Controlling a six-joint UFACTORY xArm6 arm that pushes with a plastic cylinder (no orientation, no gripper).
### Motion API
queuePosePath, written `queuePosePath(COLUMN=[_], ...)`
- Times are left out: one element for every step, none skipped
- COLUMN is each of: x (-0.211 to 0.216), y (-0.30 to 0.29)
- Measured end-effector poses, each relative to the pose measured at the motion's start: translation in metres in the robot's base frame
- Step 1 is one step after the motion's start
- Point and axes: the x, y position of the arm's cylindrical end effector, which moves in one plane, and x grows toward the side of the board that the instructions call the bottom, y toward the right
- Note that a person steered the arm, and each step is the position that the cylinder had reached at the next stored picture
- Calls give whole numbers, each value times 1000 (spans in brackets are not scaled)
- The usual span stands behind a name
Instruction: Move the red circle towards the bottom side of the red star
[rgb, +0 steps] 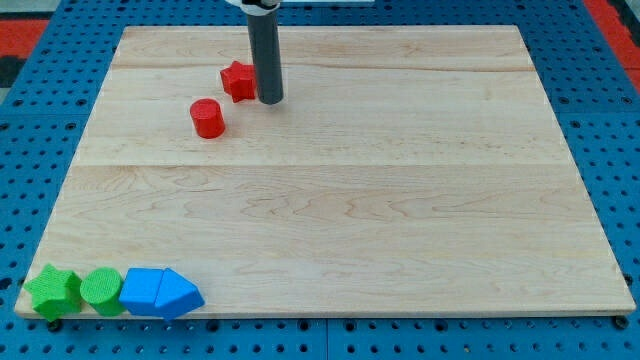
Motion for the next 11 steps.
queuePosePath(x=[-22,-16,39,94,83,54,52,19,17,27,6], y=[-56,-57,14,23,-48,-63,-36,-40,-40,-41,-35])
